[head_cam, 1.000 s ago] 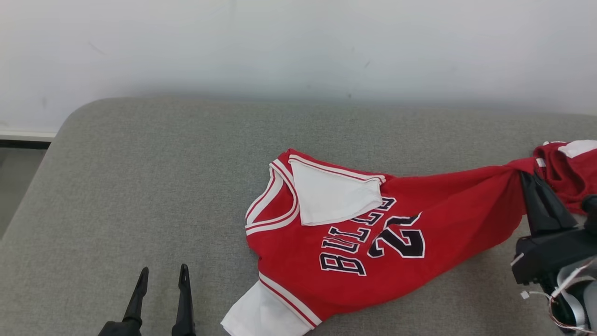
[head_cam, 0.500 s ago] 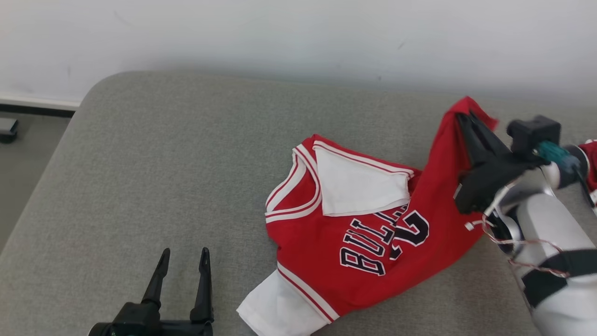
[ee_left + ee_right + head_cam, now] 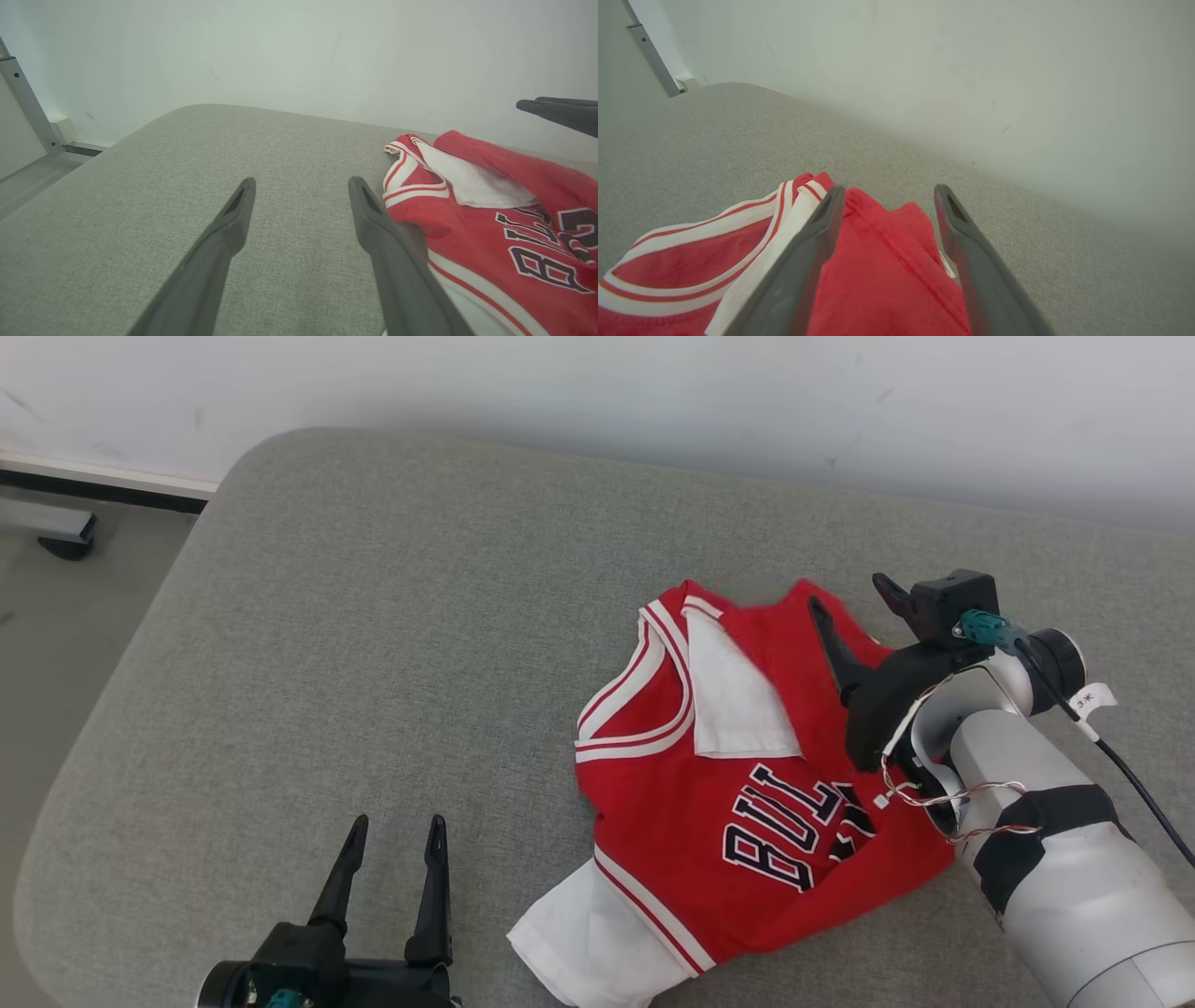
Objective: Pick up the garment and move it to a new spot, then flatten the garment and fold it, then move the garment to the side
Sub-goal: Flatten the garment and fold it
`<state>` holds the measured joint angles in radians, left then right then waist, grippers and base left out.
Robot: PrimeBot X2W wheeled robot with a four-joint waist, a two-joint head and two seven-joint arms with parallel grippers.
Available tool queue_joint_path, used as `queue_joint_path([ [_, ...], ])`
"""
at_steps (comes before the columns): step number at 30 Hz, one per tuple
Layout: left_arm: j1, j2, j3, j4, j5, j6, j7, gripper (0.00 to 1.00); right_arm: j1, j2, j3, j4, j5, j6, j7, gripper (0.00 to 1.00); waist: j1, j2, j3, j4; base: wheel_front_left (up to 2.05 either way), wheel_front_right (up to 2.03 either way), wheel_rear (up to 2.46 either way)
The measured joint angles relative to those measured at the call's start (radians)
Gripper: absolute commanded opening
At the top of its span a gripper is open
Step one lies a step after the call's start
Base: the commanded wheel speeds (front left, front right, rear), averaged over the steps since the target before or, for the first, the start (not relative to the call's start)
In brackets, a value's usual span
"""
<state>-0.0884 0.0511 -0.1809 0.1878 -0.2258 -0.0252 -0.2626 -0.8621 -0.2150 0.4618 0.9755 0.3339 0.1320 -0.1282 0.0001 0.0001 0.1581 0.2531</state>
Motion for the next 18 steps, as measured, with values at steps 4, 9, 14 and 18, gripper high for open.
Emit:
queue_joint_path([
  [4,0.001,0.000,0.016,-0.002,0.005,0.005,0.000,1.00,-0.014,-0.007,0.021,0.039,0.033,0.000,-0.062,1.00,0.0000,0.0000,-0.003,-0.015,0.00,0.00,0.00],
  [9,0.011,0.000,0.044,-0.004,0.021,-0.001,0.000,1.00,-0.007,-0.036,0.025,0.032,0.086,0.000,-0.118,1.00,-0.0001,0.0000,-0.023,-0.045,0.00,0.00,0.00],
  [14,0.028,0.000,0.072,-0.013,0.042,-0.009,0.000,1.00,0.054,-0.122,-0.001,-0.011,0.115,0.000,-0.131,1.00,-0.0002,0.0000,-0.048,-0.074,0.00,0.00,0.00],
  [18,0.044,0.000,0.092,-0.023,0.049,-0.011,0.000,1.00,0.130,-0.183,-0.049,-0.058,0.126,0.000,-0.133,1.00,-0.0002,0.0000,-0.060,-0.097,0.00,0.00,0.00],
])
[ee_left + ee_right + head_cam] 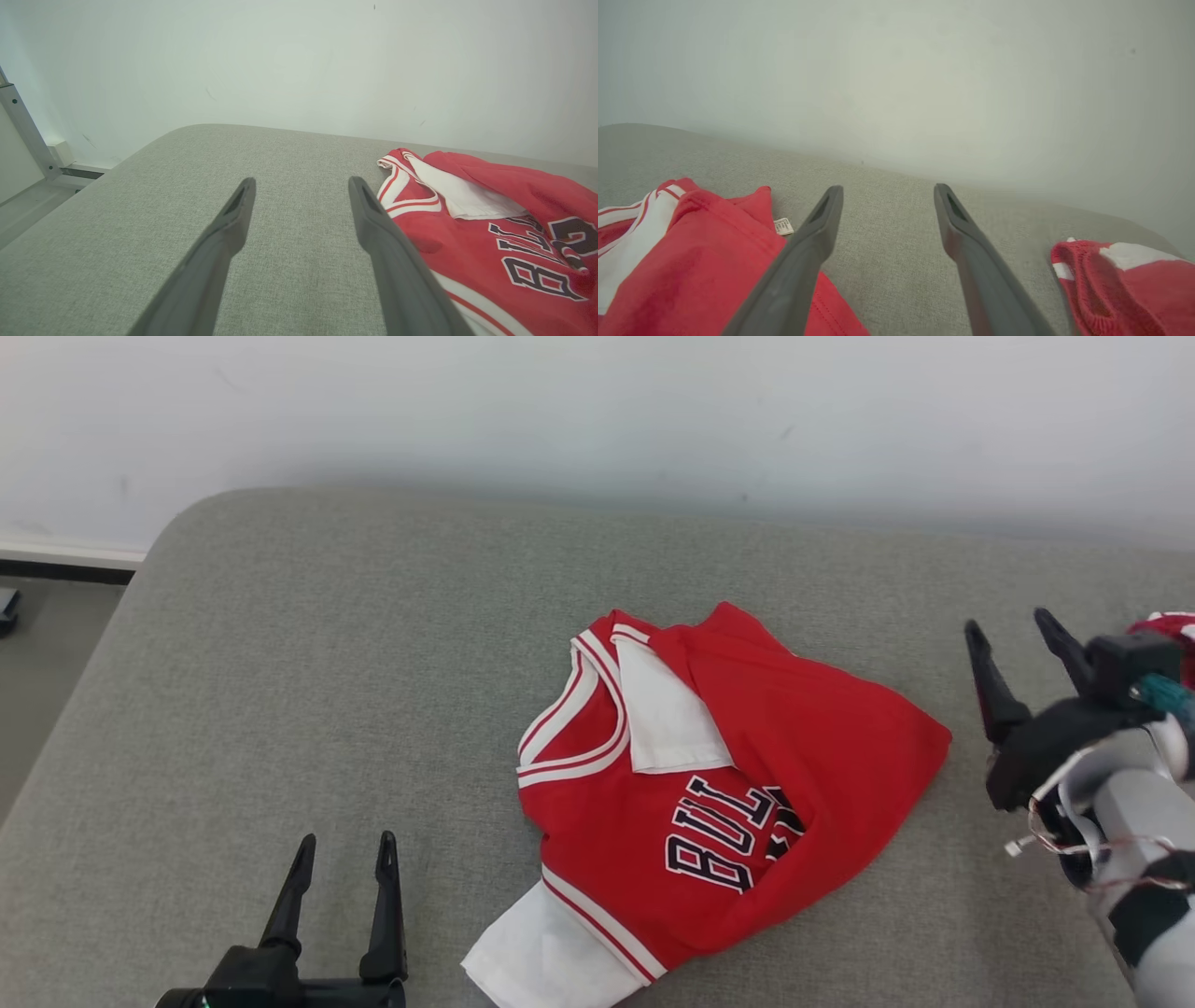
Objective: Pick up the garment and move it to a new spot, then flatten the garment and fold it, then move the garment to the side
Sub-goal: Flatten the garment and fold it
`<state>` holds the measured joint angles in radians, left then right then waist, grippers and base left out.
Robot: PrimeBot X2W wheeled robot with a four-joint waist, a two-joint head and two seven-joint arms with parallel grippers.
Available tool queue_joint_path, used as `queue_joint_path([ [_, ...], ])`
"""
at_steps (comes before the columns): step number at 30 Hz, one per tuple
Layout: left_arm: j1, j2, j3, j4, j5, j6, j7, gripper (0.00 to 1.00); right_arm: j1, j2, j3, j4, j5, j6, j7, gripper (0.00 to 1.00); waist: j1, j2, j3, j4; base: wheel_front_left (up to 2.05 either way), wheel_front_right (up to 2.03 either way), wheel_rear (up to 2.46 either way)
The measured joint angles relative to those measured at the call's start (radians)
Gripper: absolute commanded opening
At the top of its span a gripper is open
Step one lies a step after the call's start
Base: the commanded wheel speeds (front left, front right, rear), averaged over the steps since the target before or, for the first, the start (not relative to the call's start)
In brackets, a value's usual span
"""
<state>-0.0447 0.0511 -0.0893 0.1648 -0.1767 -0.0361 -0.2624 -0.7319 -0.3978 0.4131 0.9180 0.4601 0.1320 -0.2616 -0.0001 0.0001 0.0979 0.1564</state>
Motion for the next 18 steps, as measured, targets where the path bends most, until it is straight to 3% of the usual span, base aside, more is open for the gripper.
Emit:
queue_joint_path([
  [6,0.005,0.000,0.011,-0.014,0.006,-0.008,0.000,1.00,0.092,-0.022,-0.044,-0.016,0.006,0.000,0.000,1.00,0.0000,0.0000,0.008,-0.019,0.00,0.00,0.00],
  [18,-0.017,0.000,-0.006,-0.010,0.010,-0.016,0.000,1.00,0.112,0.035,-0.040,0.075,0.007,0.000,-0.002,1.00,0.0000,0.0000,0.048,0.003,0.00,0.00,0.00],
])
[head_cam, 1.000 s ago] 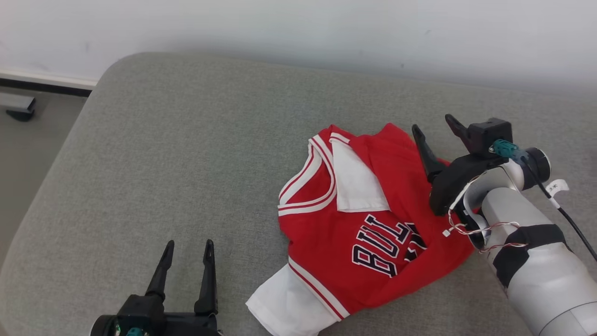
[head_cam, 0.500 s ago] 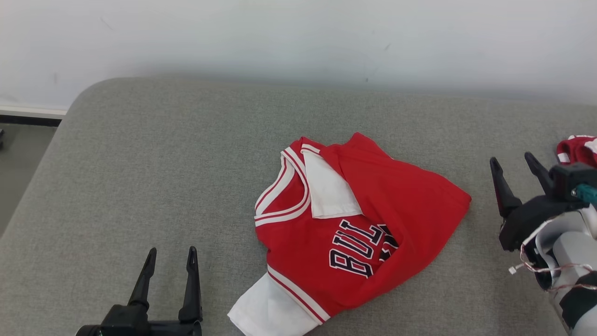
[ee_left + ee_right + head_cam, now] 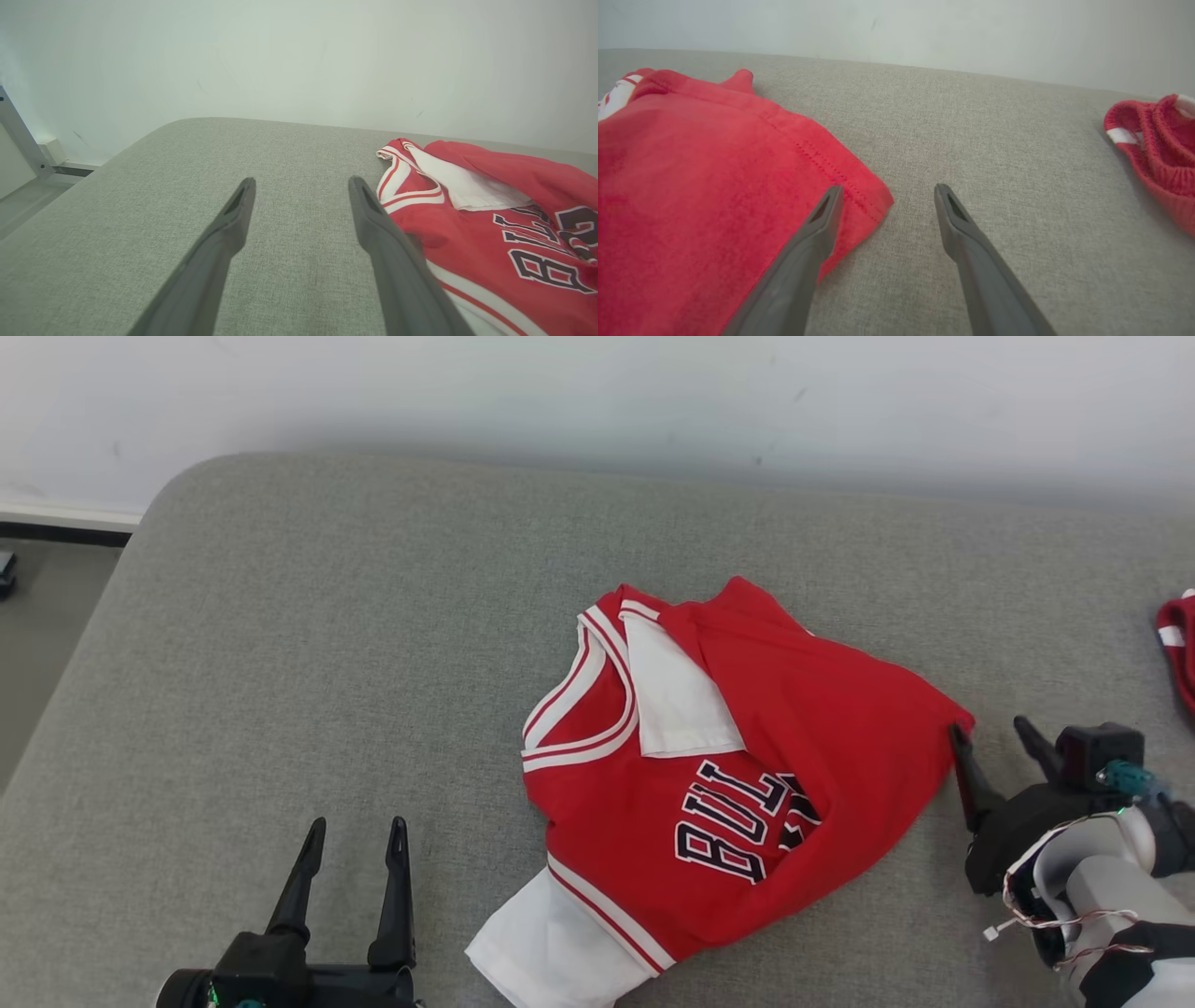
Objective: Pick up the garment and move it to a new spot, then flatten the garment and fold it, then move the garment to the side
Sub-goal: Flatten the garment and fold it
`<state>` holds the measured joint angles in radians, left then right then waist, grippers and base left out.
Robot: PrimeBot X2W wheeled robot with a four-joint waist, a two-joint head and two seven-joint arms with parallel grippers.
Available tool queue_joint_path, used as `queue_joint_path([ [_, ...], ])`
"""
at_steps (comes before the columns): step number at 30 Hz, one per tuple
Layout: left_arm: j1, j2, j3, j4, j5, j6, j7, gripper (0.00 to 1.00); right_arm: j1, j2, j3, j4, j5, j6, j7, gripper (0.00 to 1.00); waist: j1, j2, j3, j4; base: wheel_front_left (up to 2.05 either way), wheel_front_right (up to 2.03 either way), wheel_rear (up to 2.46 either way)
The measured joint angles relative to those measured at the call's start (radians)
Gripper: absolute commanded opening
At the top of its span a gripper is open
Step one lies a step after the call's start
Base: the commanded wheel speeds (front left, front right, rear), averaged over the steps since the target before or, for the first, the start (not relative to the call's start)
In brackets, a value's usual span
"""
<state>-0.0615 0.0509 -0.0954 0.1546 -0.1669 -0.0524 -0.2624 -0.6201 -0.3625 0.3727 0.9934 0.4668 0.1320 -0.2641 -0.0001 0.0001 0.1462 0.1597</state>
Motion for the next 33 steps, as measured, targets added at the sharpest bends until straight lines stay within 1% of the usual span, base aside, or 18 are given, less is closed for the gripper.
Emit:
queue_joint_path([
  [2,-0.001,0.000,0.001,0.001,0.003,0.000,0.000,1.00,-0.001,0.019,0.009,0.036,0.011,0.000,0.000,1.00,0.0000,0.0000,0.008,0.008,0.00,0.00,0.00],
  [8,-0.012,0.000,-0.001,0.002,0.006,-0.002,0.000,1.00,-0.029,0.042,0.020,0.099,0.024,0.000,0.001,1.00,0.0001,0.0000,0.025,0.019,0.00,0.00,0.00],
  [9,-0.015,0.000,-0.003,0.003,0.006,-0.002,0.000,1.00,-0.032,0.047,0.022,0.109,0.028,0.000,0.003,0.74,0.0001,0.0001,0.028,0.021,0.00,0.00,0.00],
  [10,-0.019,0.000,-0.004,0.004,0.006,-0.002,0.000,1.00,-0.036,0.054,0.023,0.119,0.037,0.000,0.009,0.40,0.0001,0.0000,0.031,0.023,0.00,0.00,0.00],
  [11,-0.022,0.000,-0.004,0.005,0.006,-0.002,0.000,1.00,-0.040,0.059,0.024,0.126,0.047,0.000,0.016,0.14,0.0000,0.0000,0.033,0.024,0.00,0.00,0.00],
  [12,-0.023,0.000,-0.005,0.005,0.006,-0.002,0.000,1.00,-0.042,0.062,0.027,0.132,0.054,0.000,0.019,0.00,0.0001,0.0000,0.035,0.026,0.00,0.00,0.00],
  [17,-0.024,0.000,-0.005,0.009,0.006,-0.001,0.000,1.00,-0.055,0.058,0.040,0.132,0.078,0.000,0.013,0.00,0.0001,0.0000,0.036,0.025,0.00,0.00,0.00],
  [21,-0.020,0.000,-0.002,0.011,0.006,0.001,0.000,1.00,-0.046,0.033,0.037,0.084,0.088,0.000,0.005,0.00,0.0001,0.0000,0.022,0.015,0.00,0.00,0.00],
  [27,0.010,0.000,0.009,0.010,-0.002,0.008,0.000,1.00,0.053,-0.014,-0.040,-0.083,0.102,0.000,0.002,0.00,0.0001,0.0000,-0.010,-0.014,0.00,0.00,0.00],
  [33,0.039,0.000,0.019,0.009,-0.008,0.017,0.000,1.00,0.207,-0.018,-0.121,-0.253,0.086,0.000,0.000,0.00,0.0000,0.0000,-0.039,-0.055,0.00,0.00,0.00],
])
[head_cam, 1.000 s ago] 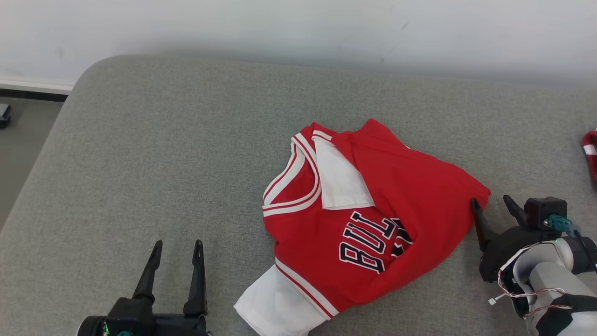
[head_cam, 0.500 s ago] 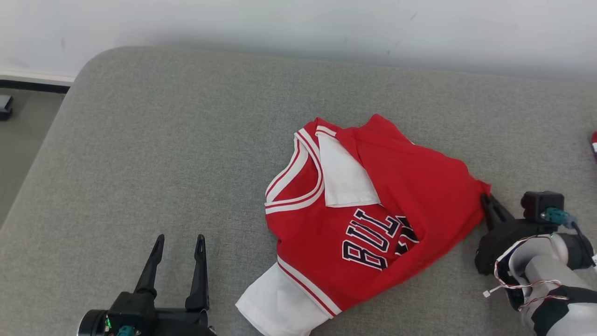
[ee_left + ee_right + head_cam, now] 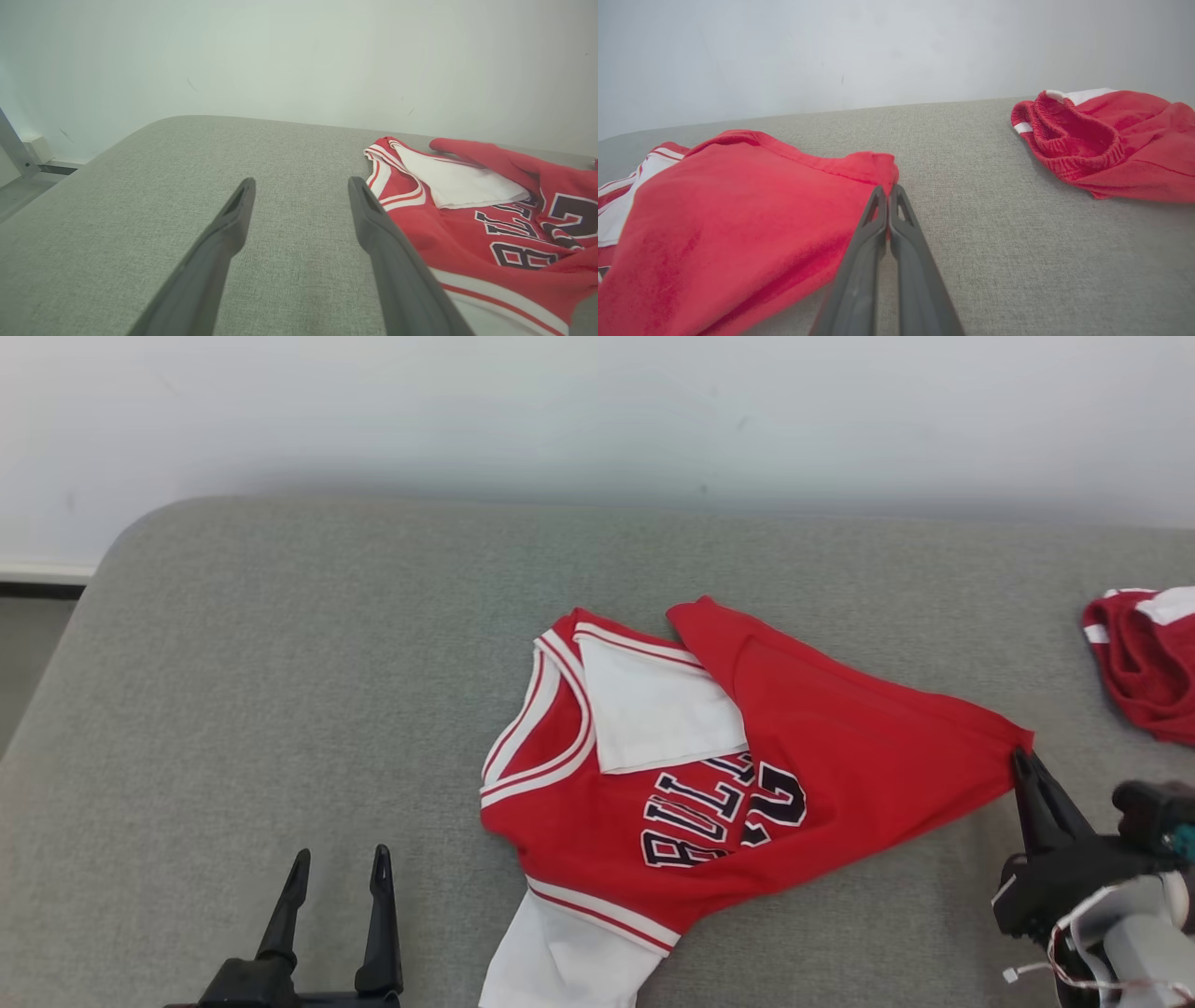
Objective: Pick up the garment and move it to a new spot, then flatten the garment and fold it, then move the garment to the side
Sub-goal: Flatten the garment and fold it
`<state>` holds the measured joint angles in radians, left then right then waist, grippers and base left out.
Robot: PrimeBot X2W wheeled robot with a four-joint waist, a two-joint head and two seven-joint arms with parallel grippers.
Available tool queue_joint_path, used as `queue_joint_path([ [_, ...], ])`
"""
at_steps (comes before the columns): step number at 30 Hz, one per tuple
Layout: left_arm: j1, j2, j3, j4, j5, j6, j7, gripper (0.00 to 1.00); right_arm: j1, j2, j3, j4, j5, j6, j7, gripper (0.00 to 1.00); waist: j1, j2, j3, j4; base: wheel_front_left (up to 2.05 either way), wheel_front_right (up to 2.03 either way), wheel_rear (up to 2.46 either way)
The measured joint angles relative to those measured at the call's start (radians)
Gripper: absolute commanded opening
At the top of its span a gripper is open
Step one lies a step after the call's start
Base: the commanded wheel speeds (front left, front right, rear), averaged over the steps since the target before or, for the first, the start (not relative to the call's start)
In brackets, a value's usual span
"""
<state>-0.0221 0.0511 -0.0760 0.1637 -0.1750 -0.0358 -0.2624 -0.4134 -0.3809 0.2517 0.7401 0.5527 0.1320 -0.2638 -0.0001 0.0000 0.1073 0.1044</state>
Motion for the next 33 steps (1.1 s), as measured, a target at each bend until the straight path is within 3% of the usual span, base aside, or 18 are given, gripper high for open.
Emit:
queue_joint_path([
  [8,0.007,0.000,-0.010,-0.002,-0.010,0.004,0.000,1.00,0.218,0.044,-0.168,-0.251,-0.034,0.000,0.068,0.00,0.0000,0.0000,-0.026,-0.044,0.00,0.00,0.00],
  [13,0.009,0.000,-0.017,-0.002,-0.013,0.009,0.000,1.00,0.372,0.127,-0.300,-0.455,-0.111,0.000,0.173,0.00,0.0000,0.0000,-0.031,-0.048,0.00,0.00,0.00],
  [15,0.012,0.000,-0.018,-0.002,-0.013,0.009,0.000,1.00,0.419,0.165,-0.334,-0.538,-0.141,0.000,0.220,0.05,0.0000,0.0000,-0.031,-0.048,0.00,0.00,0.00],
  [16,0.012,0.000,-0.018,-0.002,-0.013,0.008,0.000,1.00,0.440,0.182,-0.347,-0.574,-0.154,0.000,0.244,0.00,0.0000,-0.0001,-0.031,-0.048,0.00,0.00,0.00],
  [18,0.012,0.000,-0.016,0.000,-0.014,0.006,0.000,1.00,0.474,0.220,-0.375,-0.644,-0.177,0.000,0.281,0.00,0.0000,0.0000,-0.032,-0.047,0.00,0.00,0.00],
  [19,0.012,0.000,-0.015,0.000,-0.014,0.003,0.000,1.00,0.487,0.233,-0.390,-0.674,-0.193,0.000,0.294,0.12,0.0000,0.0000,-0.032,-0.047,0.00,0.00,0.00],
  [21,0.012,0.000,-0.010,0.002,-0.014,0.001,0.000,1.00,0.507,0.249,-0.414,-0.719,-0.225,0.000,0.309,1.00,0.0001,0.0000,-0.033,-0.047,0.00,0.00,0.00],
  [33,0.026,0.000,0.027,0.001,-0.003,-0.008,0.000,1.00,0.529,0.287,-0.423,-0.867,-0.307,0.000,0.255,1.00,0.0001,0.0000,-0.054,-0.062,0.00,0.00,0.00],
])
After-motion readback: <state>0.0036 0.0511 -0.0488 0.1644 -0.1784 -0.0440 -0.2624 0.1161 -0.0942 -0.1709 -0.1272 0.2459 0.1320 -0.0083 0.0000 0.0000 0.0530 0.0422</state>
